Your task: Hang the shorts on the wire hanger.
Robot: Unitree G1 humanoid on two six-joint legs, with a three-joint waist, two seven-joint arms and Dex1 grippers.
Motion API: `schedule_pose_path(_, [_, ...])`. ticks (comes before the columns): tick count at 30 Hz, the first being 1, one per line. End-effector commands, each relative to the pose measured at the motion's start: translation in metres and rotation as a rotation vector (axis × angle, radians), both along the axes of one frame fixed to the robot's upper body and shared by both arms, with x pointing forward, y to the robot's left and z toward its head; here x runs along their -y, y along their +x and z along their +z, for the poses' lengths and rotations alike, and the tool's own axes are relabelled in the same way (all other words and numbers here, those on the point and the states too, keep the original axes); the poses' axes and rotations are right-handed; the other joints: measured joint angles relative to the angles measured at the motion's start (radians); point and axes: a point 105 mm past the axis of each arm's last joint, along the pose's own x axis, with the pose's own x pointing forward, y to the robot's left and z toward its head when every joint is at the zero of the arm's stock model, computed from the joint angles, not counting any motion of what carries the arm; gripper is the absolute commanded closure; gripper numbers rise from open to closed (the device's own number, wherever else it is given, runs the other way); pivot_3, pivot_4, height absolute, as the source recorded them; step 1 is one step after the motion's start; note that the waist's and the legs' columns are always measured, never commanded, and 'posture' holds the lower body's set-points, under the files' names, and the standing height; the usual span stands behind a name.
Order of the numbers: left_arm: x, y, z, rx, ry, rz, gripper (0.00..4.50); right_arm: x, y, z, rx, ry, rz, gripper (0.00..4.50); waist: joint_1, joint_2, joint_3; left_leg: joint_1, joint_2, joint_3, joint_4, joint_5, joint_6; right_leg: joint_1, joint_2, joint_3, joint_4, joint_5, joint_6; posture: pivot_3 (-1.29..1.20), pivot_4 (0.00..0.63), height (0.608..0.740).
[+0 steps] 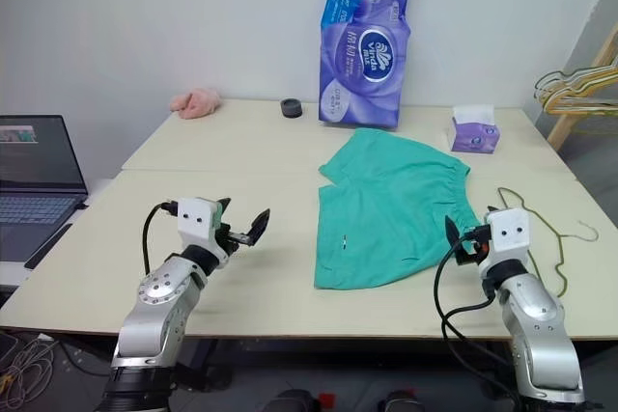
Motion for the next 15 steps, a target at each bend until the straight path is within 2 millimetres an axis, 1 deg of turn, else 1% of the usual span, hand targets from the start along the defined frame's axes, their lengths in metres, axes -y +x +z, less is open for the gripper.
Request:
schedule_pose_path(1, [0.009,0.002,0.02,0.075,-0.002,-0.048,0.01,-0.002,-0.001,0.016,0.058,0.003,0.011,0.03,-0.001,0.0,0.0,0.0,0.0,0.0,0.0,0.0,0.0,0.0,0.0,0.0,0.0,0.0,0.0,0.06,0.0,0.74])
schedule_pose_path(4, [0.013,0.002,0.021,0.081,0.002,-0.068,0.01,-0.001,-0.002,0.017,0.06,-0.003,0.011,0.03,-0.001,0.0,0.0,0.0,0.0,0.0,0.0,0.0,0.0,0.0,0.0,0.0,0.0,0.0,0.0,0.05,0.0,0.74])
schedule_pose_path(6, [0.019,0.0,0.022,0.085,0.018,-0.121,0.01,-0.004,-0.003,0.018,0.061,-0.02,0.03,0.03,-0.002,0.0,0.0,0.0,0.0,0.0,0.0,0.0,0.0,0.0,0.0,0.0,0.0,0.0,0.0,0.05,0.0,0.74])
schedule_pose_path(11, [0.036,-0.014,0.015,0.012,-0.013,-0.337,0.01,-0.018,-0.009,0.019,0.051,-0.084,0.154,0.03,-0.018,0.0,0.0,0.0,0.001,0.0,0.0,0.0,0.0,0.0,0.001,0.0,0.0,0.0,-0.001,0.02,0.0,0.74])
schedule_pose_path(13, [0.042,-0.022,0.01,-0.031,0.044,-0.448,0.01,-0.021,-0.012,0.021,0.045,-0.121,0.208,0.03,-0.025,0.001,0.0,0.0,0.001,0.0,0.0,0.0,0.0,0.0,0.002,0.0,0.0,-0.001,-0.002,0.0,0.0,0.74])
schedule_pose_path(15, [0.049,-0.029,0.005,-0.101,0.09,-0.568,0.01,-0.026,-0.02,0.023,0.022,-0.172,0.317,0.03,-0.029,0.001,0.0,0.0,0.002,0.0,0.0,0.0,0.0,0.0,0.002,0.0,0.0,-0.002,-0.003,-0.01,0.002,0.74])
